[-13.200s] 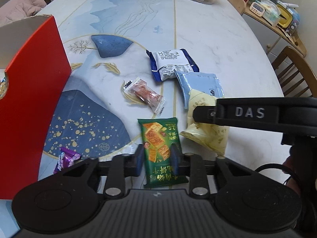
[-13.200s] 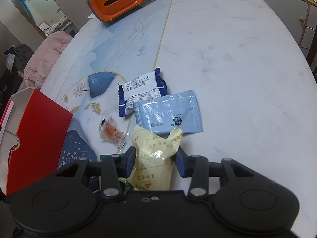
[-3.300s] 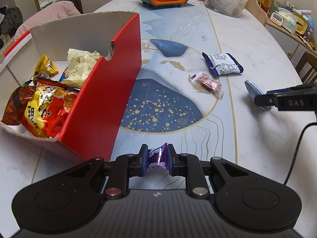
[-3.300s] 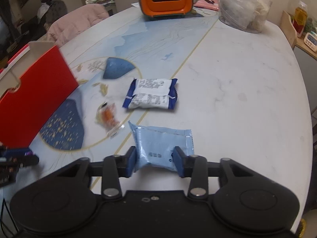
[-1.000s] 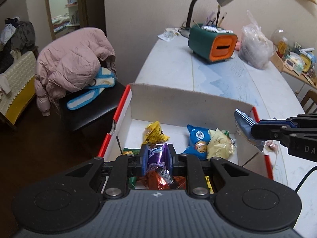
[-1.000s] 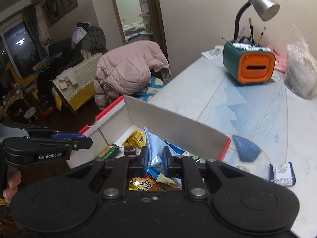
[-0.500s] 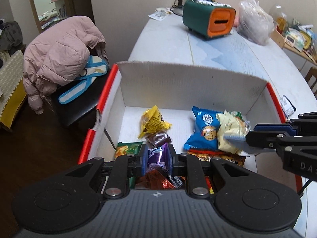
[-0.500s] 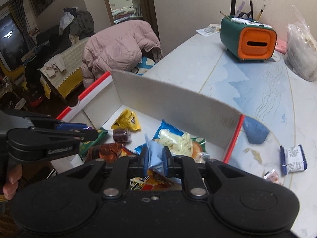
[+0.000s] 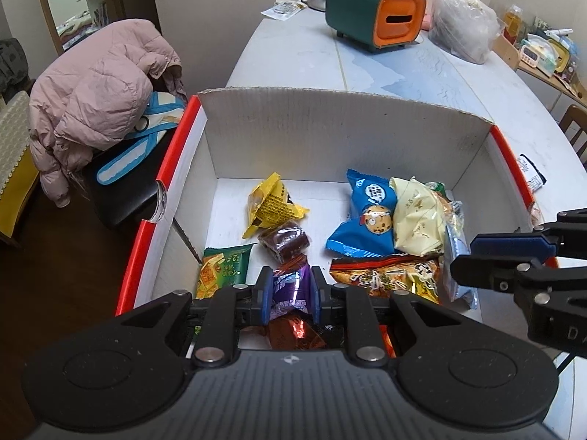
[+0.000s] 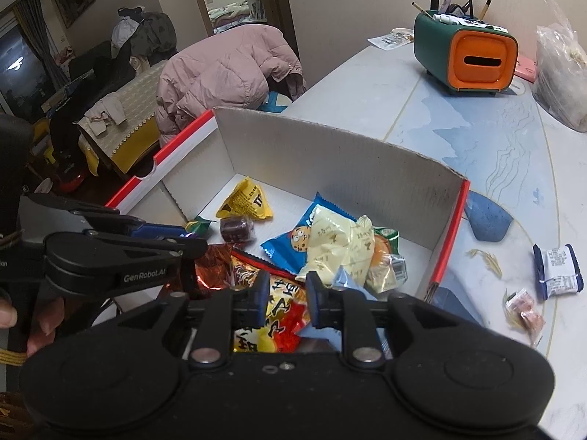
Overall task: Organize snacks
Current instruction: 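Open both grippers to drop the candy and packet into the box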
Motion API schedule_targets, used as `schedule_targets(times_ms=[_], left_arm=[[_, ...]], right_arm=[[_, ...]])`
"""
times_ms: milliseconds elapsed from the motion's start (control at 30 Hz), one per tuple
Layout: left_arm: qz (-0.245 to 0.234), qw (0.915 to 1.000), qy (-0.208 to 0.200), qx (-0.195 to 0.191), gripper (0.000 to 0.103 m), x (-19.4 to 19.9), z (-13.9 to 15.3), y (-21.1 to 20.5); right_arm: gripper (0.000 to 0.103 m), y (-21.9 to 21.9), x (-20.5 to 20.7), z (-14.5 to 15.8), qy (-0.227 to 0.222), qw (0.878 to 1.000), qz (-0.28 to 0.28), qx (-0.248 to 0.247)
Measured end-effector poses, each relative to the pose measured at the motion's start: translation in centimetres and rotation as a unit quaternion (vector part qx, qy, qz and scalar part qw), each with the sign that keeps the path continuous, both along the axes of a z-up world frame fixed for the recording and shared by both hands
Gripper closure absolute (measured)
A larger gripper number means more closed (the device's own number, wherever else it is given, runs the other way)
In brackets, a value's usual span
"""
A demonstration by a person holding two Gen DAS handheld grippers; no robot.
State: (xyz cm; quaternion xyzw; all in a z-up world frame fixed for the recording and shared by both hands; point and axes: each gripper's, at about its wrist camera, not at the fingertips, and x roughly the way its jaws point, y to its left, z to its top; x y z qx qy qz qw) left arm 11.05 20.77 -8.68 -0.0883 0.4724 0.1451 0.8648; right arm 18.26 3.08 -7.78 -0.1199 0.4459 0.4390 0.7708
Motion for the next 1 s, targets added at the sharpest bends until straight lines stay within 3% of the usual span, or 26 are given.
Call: schedule_targets(times_ms=[367,467,533,667,733,800,1000], left_arm=[[-0.017,0.9996,-0.021,0.011,0.075,-1.5,1.4,-1.0],[-0.016,0.9994,-0.03,0.007,0.067,-1.9,2.1,-1.2],[-0.014,0.9991,-0.041,0.005,0.052,-2.3,2.6,-1.3],[-0.017,0.9982,-0.057,0.006,0.051,-3.0,3.7,-1.8],[-0.019,0.9977,-0.065,0.005,0.051,-3.3,4.4,-2.1],[-0.024,0.9968,-0.076,0.006,0.049,-3.7,5.0,-2.6],[-0.04,0.9934,-0.107,0.009,0.042,-4.3,7.0,-4.5]], right_arm=[[0.07,-1.5,-1.0,1.1,-0.005,1.0,-0.006,0.016],[0.069,-1.9,-1.1,1.6,-0.006,1.0,-0.006,0.023],[0.068,-2.2,-1.2,1.9,-0.007,1.0,-0.007,0.028],[0.065,-3.1,-1.7,2.9,-0.013,0.999,-0.01,0.039],[0.06,-3.6,-1.8,3.4,-0.015,0.999,-0.013,0.047],[0.044,-4.2,-1.9,3.9,-0.021,0.998,-0.019,0.055],[0.03,-6.4,-2.2,5.6,-0.034,0.996,-0.026,0.08]])
